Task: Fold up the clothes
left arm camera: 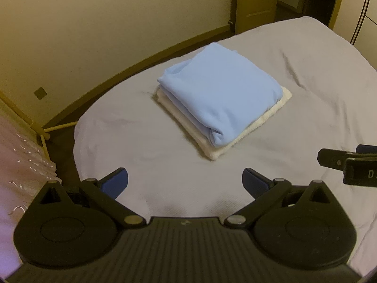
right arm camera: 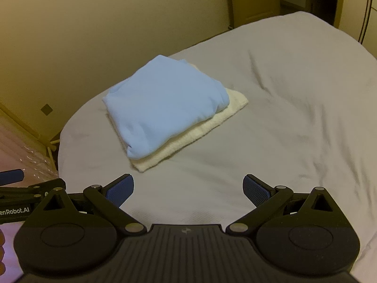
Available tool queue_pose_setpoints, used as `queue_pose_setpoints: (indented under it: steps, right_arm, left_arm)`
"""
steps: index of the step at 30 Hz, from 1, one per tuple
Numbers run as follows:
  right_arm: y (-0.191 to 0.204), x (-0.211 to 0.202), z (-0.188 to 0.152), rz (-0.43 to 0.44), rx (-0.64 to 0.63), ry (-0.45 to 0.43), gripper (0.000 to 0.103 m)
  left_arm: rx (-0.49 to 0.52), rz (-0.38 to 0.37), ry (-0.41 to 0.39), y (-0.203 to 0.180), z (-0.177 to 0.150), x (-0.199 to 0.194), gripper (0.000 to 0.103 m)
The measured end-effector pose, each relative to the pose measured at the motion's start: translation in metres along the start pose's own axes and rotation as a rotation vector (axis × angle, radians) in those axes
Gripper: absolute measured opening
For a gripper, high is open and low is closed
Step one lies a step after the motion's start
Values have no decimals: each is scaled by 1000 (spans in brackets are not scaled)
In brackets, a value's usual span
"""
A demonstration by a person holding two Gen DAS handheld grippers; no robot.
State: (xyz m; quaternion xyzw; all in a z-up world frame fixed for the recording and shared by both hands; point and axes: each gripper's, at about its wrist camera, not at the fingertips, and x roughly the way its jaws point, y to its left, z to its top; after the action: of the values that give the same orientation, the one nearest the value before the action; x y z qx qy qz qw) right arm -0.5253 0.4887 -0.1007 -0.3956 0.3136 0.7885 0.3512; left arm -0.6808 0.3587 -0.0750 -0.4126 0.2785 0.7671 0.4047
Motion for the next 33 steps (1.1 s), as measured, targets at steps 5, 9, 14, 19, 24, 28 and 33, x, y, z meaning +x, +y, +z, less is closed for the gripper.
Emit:
queue_pose_setpoints:
  steps: [5, 9, 14, 19, 24, 28, 33]
  right_arm:
    - [2, 10, 5, -3, -1, 16, 102]
    - [5, 17, 10, -7, -4, 27, 102]
    - [9, 25, 16, -18, -12, 35, 102]
    - [12, 33, 21, -28, 1, 39, 102]
    - [16, 36, 25, -35, 3, 38, 102]
    - [19, 35, 27, -40, 0, 35, 102]
    - [23, 31, 29, -48, -4, 28, 102]
  left_arm:
    - [11, -12, 6, 2, 6, 10, 102]
    - [12, -18, 4, 4, 12, 15, 102]
    - [2, -24, 9, 7, 18, 24, 102]
    - [9, -33, 8, 9, 23, 28, 102]
    - [13, -35, 9, 11, 27, 31, 102]
    - [11, -37, 9, 13, 29, 31, 102]
    - [23, -33, 6, 13, 29, 29, 102]
